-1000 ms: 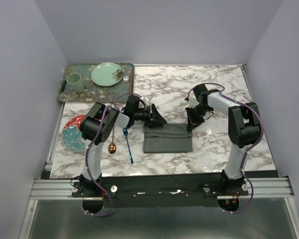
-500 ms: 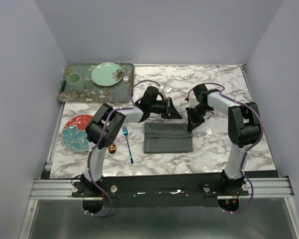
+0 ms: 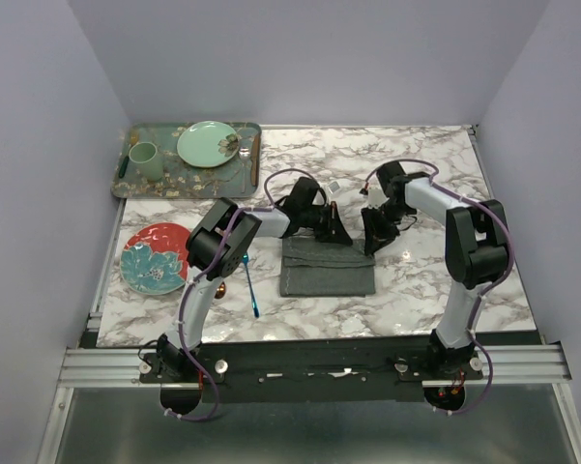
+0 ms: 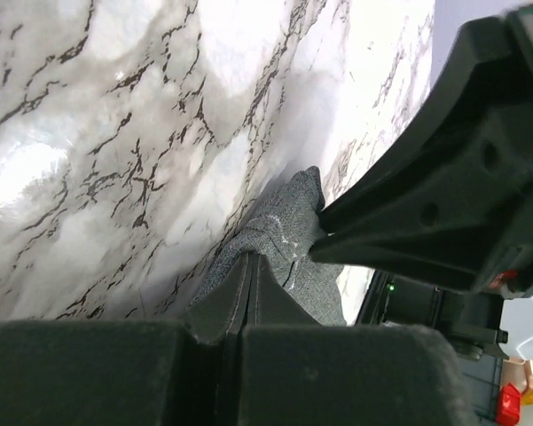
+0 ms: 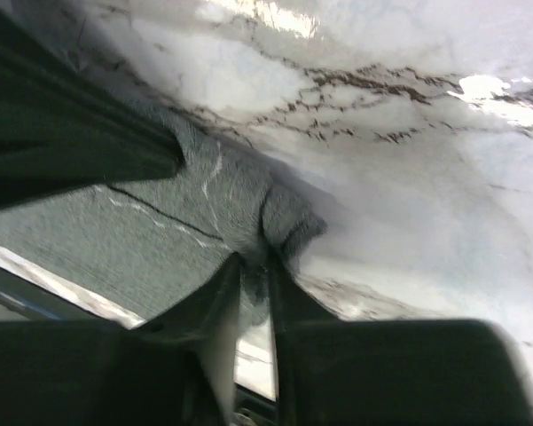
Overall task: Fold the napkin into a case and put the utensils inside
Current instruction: Smooth out the 2/3-rectangle-folded napkin at the center of the board.
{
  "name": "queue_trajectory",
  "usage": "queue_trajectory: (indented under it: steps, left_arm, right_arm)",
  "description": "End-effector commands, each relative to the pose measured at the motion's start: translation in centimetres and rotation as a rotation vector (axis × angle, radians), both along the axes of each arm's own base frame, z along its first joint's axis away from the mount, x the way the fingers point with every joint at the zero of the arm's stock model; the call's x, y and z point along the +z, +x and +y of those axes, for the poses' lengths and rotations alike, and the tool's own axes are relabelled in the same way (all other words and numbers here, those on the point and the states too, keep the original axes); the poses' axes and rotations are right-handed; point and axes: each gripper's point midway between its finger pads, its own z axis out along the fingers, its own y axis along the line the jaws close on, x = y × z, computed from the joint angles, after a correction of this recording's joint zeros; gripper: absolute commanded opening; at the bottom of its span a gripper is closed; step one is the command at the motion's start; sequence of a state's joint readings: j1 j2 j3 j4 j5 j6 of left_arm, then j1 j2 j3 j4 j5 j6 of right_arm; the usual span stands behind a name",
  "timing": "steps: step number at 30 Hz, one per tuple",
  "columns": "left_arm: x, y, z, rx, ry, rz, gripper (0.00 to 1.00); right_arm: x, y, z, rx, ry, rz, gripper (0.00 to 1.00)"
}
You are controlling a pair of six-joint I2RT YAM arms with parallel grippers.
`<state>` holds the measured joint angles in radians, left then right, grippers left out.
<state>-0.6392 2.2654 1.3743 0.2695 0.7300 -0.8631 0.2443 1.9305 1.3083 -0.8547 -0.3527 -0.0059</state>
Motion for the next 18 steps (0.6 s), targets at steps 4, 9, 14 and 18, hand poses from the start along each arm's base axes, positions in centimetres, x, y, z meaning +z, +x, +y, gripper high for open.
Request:
queue_trajectory:
  steps: [4, 9, 14, 18]
  left_arm:
    - [-5.0, -0.5, 1.7, 0.015, 0.171, 0.037, 0.0]
    - [-5.2, -0.5, 1.9, 0.0, 0.186, 0.017, 0.0]
    - [-5.4, -0.7, 2.2, -0.007, 0.2, 0.017, 0.0]
    - [-5.8, -0.6, 2.7, -0.002, 0.213, 0.022, 0.0]
  right_arm:
    - [8.9, 1.8, 1.3, 0.107, 0.141, -0.222, 0.64]
    - [9.7, 3.2, 3.5, 0.069, 0.255, -0.249, 0.58]
    - [5.9, 2.5, 5.3, -0.021, 0.345, -0.077, 0.4]
    - [2.5, 1.7, 4.7, -0.115, 0.337, 0.001, 0.33]
